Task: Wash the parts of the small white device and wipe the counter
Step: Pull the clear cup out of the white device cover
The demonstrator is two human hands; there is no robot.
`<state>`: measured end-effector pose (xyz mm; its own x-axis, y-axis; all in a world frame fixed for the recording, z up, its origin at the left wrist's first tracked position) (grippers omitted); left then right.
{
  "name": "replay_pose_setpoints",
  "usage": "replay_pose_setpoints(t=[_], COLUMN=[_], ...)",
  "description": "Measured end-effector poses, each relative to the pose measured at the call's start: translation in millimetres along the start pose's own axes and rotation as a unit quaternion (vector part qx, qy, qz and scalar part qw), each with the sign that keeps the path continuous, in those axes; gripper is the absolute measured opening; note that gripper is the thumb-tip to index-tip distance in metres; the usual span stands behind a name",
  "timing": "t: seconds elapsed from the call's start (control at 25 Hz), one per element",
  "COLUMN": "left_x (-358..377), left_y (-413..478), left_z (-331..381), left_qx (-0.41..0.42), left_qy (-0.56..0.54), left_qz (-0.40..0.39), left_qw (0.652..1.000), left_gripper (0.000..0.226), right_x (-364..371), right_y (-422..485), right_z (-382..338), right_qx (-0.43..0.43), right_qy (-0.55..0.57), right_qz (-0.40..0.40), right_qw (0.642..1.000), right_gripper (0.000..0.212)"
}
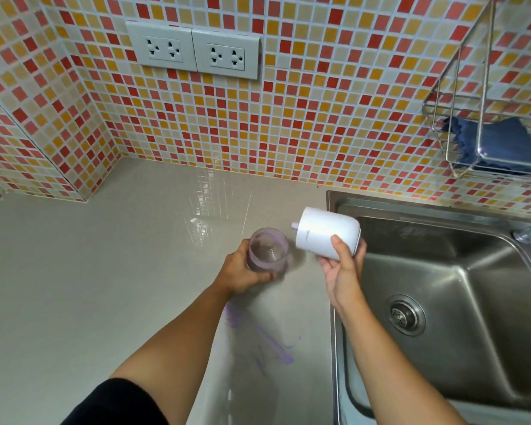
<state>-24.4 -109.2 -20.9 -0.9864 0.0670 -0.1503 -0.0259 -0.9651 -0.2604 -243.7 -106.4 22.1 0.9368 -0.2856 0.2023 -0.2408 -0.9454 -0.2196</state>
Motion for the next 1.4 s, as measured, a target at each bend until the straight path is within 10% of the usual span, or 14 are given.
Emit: replay_pose_setpoints(t=[0.24, 0.92, 1.2, 1.4], left_x=[-30.1, -63.3, 57.0, 59.9], left_y=[0.3, -7.7, -51.9, -65.1], left_z=[12.9, 75.7, 169.7, 191.5], left_qx=[0.003, 0.077, 0.167, 0.219], left_qy=[-0.037, -0.086, -0.099, -0.140], left_qz=[0.048, 0.075, -0.025, -0.002], left_qw=[0.998, 0.990, 0.981, 0.966], left_gripper=[0.073, 0.087, 0.077, 0.074], right_x=[-8.7, 25.4, -75.7, -67.4], right_y=[-14.1, -16.0, -68.3, -61.3], right_z=[58.5, 42.5, 42.7, 26.4], right_qx=[0.075, -0.047, -0.012, -0.059], right_qy=[-0.099, -0.471, -0.546, -0.578], right_qz=[0.014, -0.065, -0.002, -0.018], right_qw=[0.992, 0.879, 0.838, 0.813], right_gripper=[0.086, 0.073, 0.120, 0.102])
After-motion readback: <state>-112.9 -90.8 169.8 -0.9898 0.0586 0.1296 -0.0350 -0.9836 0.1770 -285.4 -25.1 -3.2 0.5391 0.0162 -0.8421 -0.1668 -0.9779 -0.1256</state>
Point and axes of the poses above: each hand's wrist, its own y-axis towards the middle knuckle, its own x-axis out of the palm, z = x × y, the point moved 10 cm from there along y, towards the middle knuckle, and after that the axes turned 15 degrees about -y, right-handed, at the moved point
